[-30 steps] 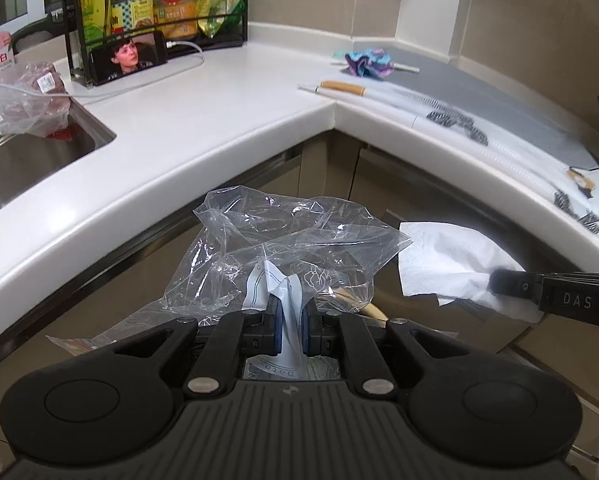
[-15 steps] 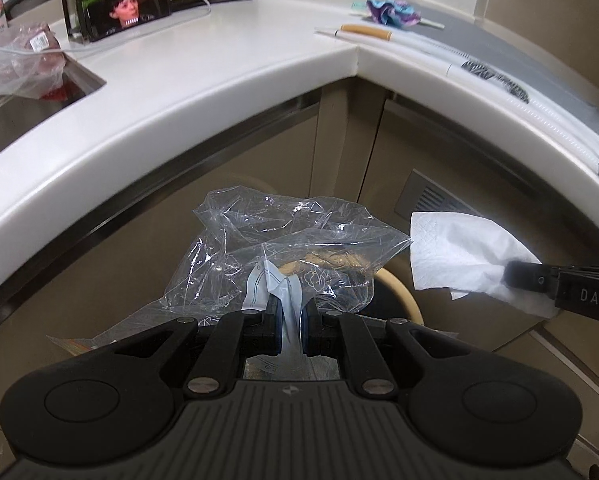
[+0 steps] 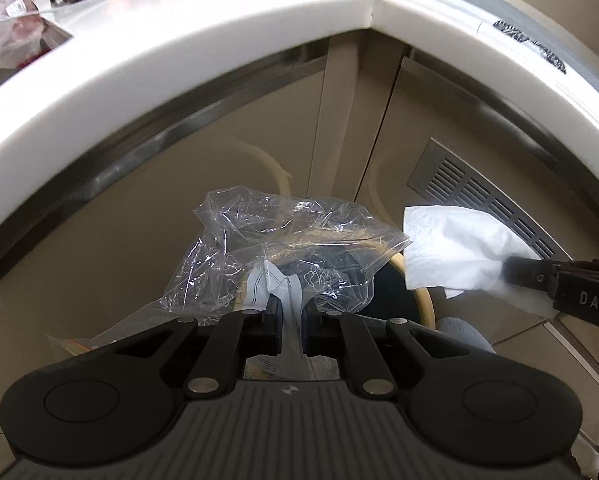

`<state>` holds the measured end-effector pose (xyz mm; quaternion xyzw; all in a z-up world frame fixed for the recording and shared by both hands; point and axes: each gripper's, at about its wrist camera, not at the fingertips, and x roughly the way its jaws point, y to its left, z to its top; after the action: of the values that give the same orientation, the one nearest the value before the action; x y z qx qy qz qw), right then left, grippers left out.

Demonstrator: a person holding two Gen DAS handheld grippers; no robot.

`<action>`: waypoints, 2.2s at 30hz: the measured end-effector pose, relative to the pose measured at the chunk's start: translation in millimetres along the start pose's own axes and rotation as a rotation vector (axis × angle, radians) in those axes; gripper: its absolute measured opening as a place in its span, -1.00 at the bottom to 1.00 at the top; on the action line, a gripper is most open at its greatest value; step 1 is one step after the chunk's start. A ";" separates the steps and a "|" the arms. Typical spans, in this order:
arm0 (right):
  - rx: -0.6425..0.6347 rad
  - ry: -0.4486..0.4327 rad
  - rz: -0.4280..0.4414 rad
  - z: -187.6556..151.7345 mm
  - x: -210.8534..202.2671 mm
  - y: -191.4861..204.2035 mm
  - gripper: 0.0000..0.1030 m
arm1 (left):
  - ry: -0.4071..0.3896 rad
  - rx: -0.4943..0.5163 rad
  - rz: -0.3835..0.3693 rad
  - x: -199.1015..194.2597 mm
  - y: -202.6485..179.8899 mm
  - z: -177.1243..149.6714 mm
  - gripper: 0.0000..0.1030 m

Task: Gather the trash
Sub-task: 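Lower the zip bag and towel with both grippers into the bin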

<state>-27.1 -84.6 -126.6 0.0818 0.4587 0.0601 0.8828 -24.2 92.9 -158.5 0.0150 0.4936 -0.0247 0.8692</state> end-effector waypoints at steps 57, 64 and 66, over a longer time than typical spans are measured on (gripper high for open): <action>-0.037 0.376 -0.146 -5.1 218.2 -2.0 -0.85 | 0.453 0.071 0.009 213.8 -20.3 0.9 -0.80; -0.044 0.395 -0.157 -5.2 231.7 0.4 -0.85 | 0.471 0.082 0.024 220.9 -24.3 0.4 -0.75; -0.043 0.396 -0.162 -5.8 233.3 0.4 -0.85 | 0.481 0.085 0.029 222.4 -26.6 0.8 -0.73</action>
<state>101.6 -41.4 -316.5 0.0123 0.6269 0.0137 0.7789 88.7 60.1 -349.2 0.0639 0.6848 -0.0285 0.7254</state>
